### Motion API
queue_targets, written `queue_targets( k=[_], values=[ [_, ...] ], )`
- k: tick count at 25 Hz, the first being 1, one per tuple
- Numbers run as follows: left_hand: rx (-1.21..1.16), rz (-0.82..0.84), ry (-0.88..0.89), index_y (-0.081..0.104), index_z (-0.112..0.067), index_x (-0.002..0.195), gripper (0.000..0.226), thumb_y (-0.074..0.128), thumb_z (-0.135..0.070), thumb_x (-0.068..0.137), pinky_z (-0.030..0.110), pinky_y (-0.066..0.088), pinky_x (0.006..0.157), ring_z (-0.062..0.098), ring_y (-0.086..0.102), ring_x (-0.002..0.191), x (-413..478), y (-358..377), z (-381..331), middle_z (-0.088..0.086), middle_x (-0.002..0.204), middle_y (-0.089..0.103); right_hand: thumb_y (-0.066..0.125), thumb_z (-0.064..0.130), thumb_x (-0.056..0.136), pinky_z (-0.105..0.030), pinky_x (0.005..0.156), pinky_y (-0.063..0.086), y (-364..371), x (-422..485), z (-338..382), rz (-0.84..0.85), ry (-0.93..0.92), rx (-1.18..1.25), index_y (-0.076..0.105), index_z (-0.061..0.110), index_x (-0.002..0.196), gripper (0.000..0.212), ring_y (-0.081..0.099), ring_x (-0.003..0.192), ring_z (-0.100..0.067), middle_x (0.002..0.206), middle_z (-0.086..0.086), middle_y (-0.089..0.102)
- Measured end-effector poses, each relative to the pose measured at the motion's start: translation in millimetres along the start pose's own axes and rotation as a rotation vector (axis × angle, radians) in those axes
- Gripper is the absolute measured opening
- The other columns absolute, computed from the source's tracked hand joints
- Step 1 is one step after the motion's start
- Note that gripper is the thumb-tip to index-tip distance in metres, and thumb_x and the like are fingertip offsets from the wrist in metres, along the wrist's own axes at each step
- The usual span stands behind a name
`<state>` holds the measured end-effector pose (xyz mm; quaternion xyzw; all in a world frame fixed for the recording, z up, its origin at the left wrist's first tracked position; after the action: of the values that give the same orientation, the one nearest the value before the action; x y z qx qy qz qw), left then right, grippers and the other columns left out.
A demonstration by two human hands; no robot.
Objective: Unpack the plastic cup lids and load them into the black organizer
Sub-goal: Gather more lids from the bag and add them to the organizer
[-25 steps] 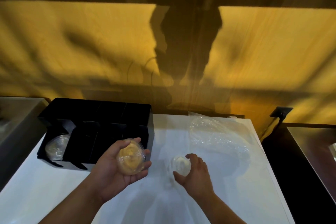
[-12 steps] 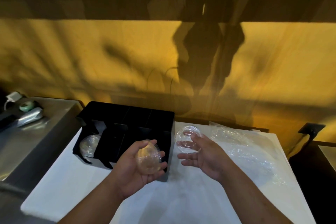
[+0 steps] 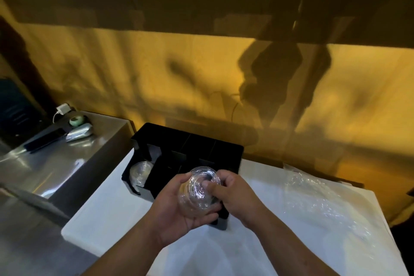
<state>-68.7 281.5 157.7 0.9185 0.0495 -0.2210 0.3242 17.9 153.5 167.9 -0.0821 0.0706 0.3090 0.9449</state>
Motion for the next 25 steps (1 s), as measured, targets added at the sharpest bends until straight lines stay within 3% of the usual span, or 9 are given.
queue_targets(
  k=[4, 6, 9, 12, 14, 16, 19, 23, 25],
  values=[
    [-0.051, -0.002, 0.021, 0.069, -0.006, 0.132, 0.062, 0.075, -0.046, 0.086, 0.063, 0.046, 0.109, 0.045, 0.068, 0.114, -14, -23, -4, 0.027, 0.131, 0.068, 0.081, 0.059, 0.074, -0.016, 0.055, 0.052, 35, 1, 15, 0.056, -0.029, -0.16, 0.063, 0.033, 0.08, 0.032, 0.067, 0.064, 0.0, 0.074, 0.013, 0.072],
    [-0.087, -0.017, 0.048, 0.073, -0.014, 0.126, 0.055, 0.082, -0.042, 0.08, 0.06, 0.056, 0.097, 0.041, 0.071, 0.104, -23, -35, -8, 0.022, 0.124, 0.07, 0.08, 0.069, 0.063, -0.016, 0.056, 0.051, 51, 2, 18, 0.03, -0.027, -0.257, 0.058, 0.036, 0.087, 0.046, 0.065, 0.068, -0.002, 0.081, 0.011, 0.07],
    [-0.145, -0.052, 0.061, 0.076, -0.019, 0.114, 0.049, 0.09, -0.038, 0.071, 0.042, 0.06, 0.072, 0.031, 0.07, 0.088, -36, -56, -14, 0.016, 0.11, 0.067, 0.078, 0.062, 0.067, -0.016, 0.069, 0.048, 75, -1, 28, -0.053, -0.115, -0.403, 0.054, 0.044, 0.107, 0.05, 0.061, 0.089, 0.0, 0.103, 0.017, 0.061],
    [-0.124, -0.065, 0.105, 0.078, -0.011, 0.112, 0.037, 0.075, -0.038, 0.085, 0.04, 0.061, 0.075, 0.029, 0.074, 0.094, -51, -74, -27, 0.018, 0.11, 0.074, 0.08, 0.059, 0.073, -0.016, 0.091, 0.053, 124, -12, 37, 0.126, -0.234, -0.422, 0.044, 0.055, 0.135, 0.072, 0.057, 0.116, 0.006, 0.129, 0.032, 0.051],
    [-0.088, -0.094, 0.125, 0.08, -0.008, 0.107, 0.036, 0.071, -0.038, 0.089, 0.04, 0.062, 0.079, 0.031, 0.076, 0.096, -60, -86, -36, 0.019, 0.105, 0.076, 0.078, 0.057, 0.073, -0.022, 0.102, 0.051, 153, -17, 40, 0.162, -0.28, -0.547, 0.029, 0.054, 0.148, 0.09, 0.049, 0.128, 0.004, 0.147, 0.03, 0.037],
    [-0.045, -0.096, 0.098, 0.078, -0.006, 0.118, 0.044, 0.069, -0.041, 0.092, 0.045, 0.058, 0.094, 0.035, 0.073, 0.112, -72, -96, -42, 0.023, 0.118, 0.075, 0.071, 0.05, 0.072, -0.03, 0.107, 0.049, 178, -18, 47, 0.13, -0.287, -0.636, 0.019, 0.052, 0.153, 0.096, 0.045, 0.134, -0.003, 0.152, 0.024, 0.03],
    [-0.024, -0.061, 0.083, 0.069, -0.007, 0.134, 0.056, 0.071, -0.045, 0.094, 0.051, 0.048, 0.111, 0.037, 0.065, 0.128, -87, -111, -52, 0.027, 0.136, 0.067, 0.067, 0.046, 0.069, -0.036, 0.102, 0.052, 206, -19, 57, 0.102, -0.259, -0.662, 0.024, 0.049, 0.149, 0.09, 0.05, 0.126, -0.01, 0.145, 0.015, 0.039],
    [-0.022, 0.039, 0.078, 0.068, -0.014, 0.138, 0.059, 0.057, -0.058, 0.101, 0.049, 0.055, 0.101, 0.033, 0.064, 0.131, -102, -128, -60, 0.02, 0.139, 0.068, 0.065, 0.038, 0.067, -0.038, 0.081, 0.062, 224, -16, 63, 0.08, -0.193, -0.492, 0.047, 0.058, 0.131, 0.069, 0.07, 0.094, -0.007, 0.11, 0.013, 0.07],
    [0.005, 0.049, 0.085, 0.066, -0.022, 0.141, 0.056, 0.053, -0.06, 0.102, 0.049, 0.054, 0.105, 0.032, 0.064, 0.132, -108, -138, -58, 0.014, 0.142, 0.067, 0.07, 0.039, 0.065, -0.047, 0.087, 0.063, 222, -12, 62, 0.015, -0.113, -0.265, 0.06, 0.054, 0.119, 0.058, 0.075, 0.095, -0.012, 0.105, 0.008, 0.076]
  ],
)
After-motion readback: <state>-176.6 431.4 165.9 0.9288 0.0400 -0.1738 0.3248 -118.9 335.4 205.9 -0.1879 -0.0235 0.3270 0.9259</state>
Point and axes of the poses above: each hand's wrist, its own x-axis towards the middle knuckle, its own y-axis out of the palm, z = x × y, the point moved 6 cm from there along x, towards the middle knuckle
